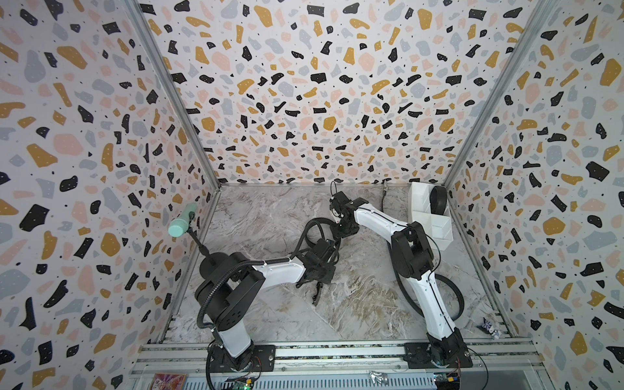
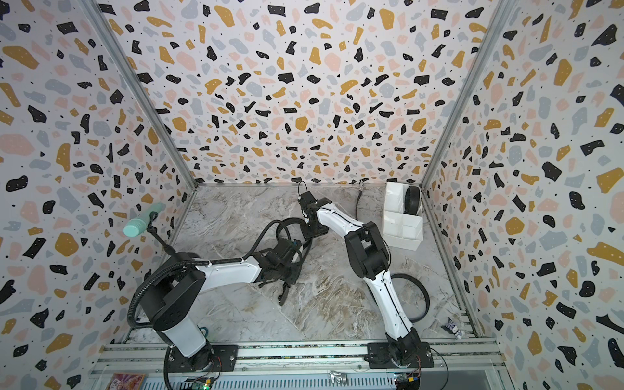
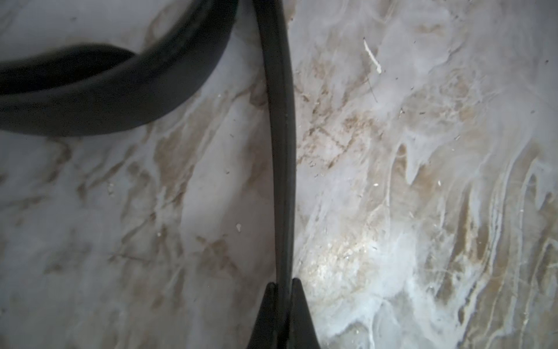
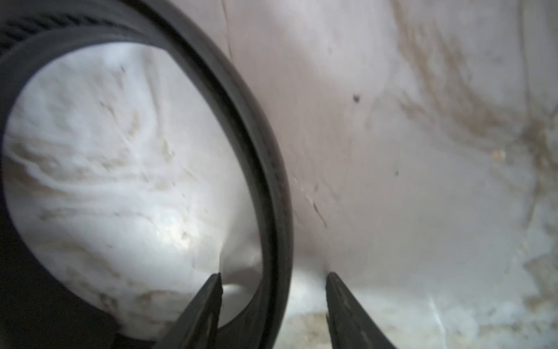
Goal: Place the belts into the storage roll
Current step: Roll the belt at the center of the board.
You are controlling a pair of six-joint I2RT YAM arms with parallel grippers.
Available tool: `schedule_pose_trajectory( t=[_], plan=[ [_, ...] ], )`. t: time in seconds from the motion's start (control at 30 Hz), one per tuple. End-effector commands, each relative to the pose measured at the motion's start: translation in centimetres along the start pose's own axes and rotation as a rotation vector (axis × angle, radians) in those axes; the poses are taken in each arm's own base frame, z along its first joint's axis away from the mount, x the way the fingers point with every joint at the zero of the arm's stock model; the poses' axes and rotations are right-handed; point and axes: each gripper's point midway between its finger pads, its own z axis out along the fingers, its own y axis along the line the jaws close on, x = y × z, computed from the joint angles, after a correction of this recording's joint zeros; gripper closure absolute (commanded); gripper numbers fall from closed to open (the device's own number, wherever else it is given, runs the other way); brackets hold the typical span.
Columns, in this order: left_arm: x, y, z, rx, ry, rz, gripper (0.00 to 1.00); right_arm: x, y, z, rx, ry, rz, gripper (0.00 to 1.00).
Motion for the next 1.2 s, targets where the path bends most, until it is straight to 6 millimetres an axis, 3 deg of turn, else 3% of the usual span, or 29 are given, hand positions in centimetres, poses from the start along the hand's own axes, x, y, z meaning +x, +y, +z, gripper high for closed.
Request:
schedule_pose_trajectory(
  t=[0.0, 0.33, 0.57, 1.17],
  plan=[
    [4.2, 2.7, 0.3, -0.087, 0.128, 0.007, 1.0, 1.7, -1.4, -3.0, 0.053, 0.047, -0.027, 0.46],
    [5.5, 5.7, 0.3, -0.189, 0.192, -0.013, 1.0, 4.3, -4.3, -3.4, 0.154, 0.13, -0.046, 0.47],
    [5.9, 8.3, -0.3, -0.277, 0.214, -0.059, 1.0, 5.0, -7.0, -4.4, 0.218, 0.16, -0.05, 0.57],
    [7.4, 13.1, -3.2, -0.402, 0.206, -0.217, 1.0, 5.9, -10.7, -3.4, 0.3, 0.217, -0.062, 0.58]
  ],
)
